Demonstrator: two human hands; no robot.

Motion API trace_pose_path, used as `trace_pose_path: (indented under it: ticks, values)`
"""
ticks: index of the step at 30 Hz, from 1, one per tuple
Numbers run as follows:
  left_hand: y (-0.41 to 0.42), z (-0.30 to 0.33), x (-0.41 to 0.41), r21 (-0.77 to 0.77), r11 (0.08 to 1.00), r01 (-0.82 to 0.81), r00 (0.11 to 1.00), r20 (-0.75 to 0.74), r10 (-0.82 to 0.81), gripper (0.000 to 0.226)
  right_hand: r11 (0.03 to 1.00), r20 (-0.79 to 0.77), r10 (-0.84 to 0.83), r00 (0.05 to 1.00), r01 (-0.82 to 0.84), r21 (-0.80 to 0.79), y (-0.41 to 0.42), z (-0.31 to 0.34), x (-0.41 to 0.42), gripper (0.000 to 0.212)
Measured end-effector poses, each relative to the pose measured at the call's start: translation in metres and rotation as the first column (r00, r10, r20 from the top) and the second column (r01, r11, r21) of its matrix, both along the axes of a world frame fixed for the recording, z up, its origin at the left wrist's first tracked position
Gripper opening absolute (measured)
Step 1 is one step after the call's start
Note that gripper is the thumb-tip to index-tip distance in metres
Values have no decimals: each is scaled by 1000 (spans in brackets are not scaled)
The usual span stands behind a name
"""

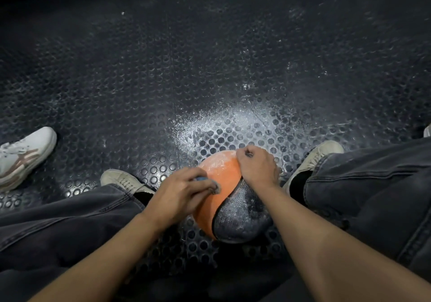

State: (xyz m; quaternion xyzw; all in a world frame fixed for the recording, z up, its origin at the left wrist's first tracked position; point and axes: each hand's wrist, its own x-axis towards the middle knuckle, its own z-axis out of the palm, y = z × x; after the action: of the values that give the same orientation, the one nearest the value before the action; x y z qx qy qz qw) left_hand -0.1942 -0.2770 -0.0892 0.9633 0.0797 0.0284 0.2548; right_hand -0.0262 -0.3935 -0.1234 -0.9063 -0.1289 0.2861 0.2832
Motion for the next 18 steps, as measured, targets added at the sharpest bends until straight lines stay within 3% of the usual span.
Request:
trace_pose_path:
  ticks: [3, 4, 7, 9, 11, 12, 16, 18]
  values:
    - [-15, 0, 25, -21, 935, -353, 936, -1, 353, 16, 999, 38, -3, 999, 4, -43, 10, 2, -3, 22]
    - [-22, 1, 27, -31, 928, -371, 929, -3, 371, 14, 997, 52, 5, 999, -1, -76, 11, 2, -3, 20]
    - [-25, 2, 3, -66, 983, -173, 985, -15, 172, 16, 990, 19, -17, 1000, 20, -140, 3, 1, -5, 22]
    - [-14, 0, -4, -73, 953, -294, 955, -55, 291, 17, 997, -33, -48, 998, 47, -54, 1, 0, -7, 14]
    - [-11, -4, 2, -72, 832, -550, 835, -75, 545, 14, 1000, -36, -5, 999, 4, -13, 4, 2, -11, 12]
    - [-15, -4, 7, -59, 798, -600, 799, -80, 596, 13, 1000, -44, 4, 999, -5, -18, 5, 4, -13, 15]
    - [-32, 5, 2, -128, 875, -466, 885, -66, 462, 13, 995, -20, -56, 998, 54, -87, 3, 2, -15, 21]
    - [-17, 1, 1, -99, 827, -553, 832, -113, 543, 14, 995, -30, -51, 998, 48, -93, 3, 4, -16, 22]
